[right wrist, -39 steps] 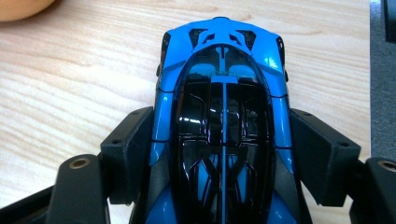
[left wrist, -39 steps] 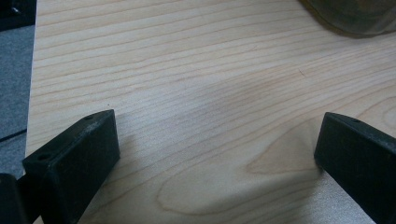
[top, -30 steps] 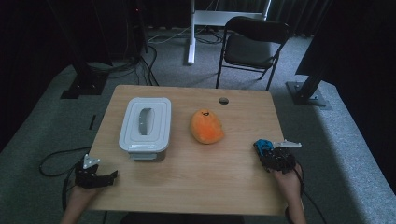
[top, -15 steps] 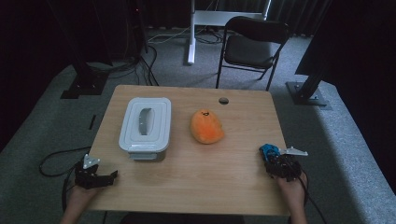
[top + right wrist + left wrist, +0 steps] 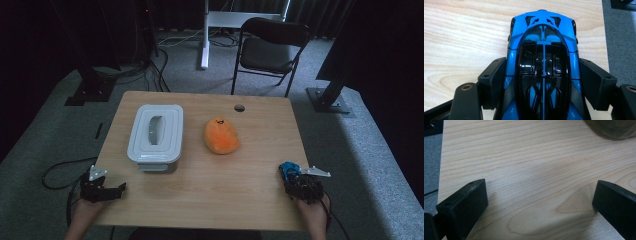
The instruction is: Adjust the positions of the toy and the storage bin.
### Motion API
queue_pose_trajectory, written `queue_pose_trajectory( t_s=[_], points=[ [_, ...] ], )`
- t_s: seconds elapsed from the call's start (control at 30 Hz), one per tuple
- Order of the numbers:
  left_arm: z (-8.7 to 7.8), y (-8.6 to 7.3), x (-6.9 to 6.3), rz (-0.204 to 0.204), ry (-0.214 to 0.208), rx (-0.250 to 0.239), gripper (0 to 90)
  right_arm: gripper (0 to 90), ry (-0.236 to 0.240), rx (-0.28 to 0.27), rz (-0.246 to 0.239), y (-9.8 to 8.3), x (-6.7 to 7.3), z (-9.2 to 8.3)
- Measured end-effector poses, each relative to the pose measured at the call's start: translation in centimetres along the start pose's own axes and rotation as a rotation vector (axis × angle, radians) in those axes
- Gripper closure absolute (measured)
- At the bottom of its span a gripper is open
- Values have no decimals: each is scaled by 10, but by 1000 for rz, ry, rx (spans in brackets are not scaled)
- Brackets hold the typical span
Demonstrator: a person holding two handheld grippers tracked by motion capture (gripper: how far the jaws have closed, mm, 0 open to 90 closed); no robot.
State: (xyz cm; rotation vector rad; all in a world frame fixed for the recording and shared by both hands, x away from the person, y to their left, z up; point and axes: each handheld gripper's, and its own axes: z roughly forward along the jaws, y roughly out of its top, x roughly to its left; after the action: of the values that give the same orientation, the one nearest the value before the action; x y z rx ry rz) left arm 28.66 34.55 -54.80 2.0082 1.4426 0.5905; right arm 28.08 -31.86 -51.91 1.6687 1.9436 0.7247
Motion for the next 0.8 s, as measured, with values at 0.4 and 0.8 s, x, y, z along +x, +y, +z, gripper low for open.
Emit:
queue_pose_trajectory(
  t_s=[0.4,0.8],
  points=[
    [0,0,0,0,0,0,4,267,3,8,13,-17,5,-6],
    [0,0,0,0,0,0,4,267,-16,6,13,-17,8,4]
  ],
)
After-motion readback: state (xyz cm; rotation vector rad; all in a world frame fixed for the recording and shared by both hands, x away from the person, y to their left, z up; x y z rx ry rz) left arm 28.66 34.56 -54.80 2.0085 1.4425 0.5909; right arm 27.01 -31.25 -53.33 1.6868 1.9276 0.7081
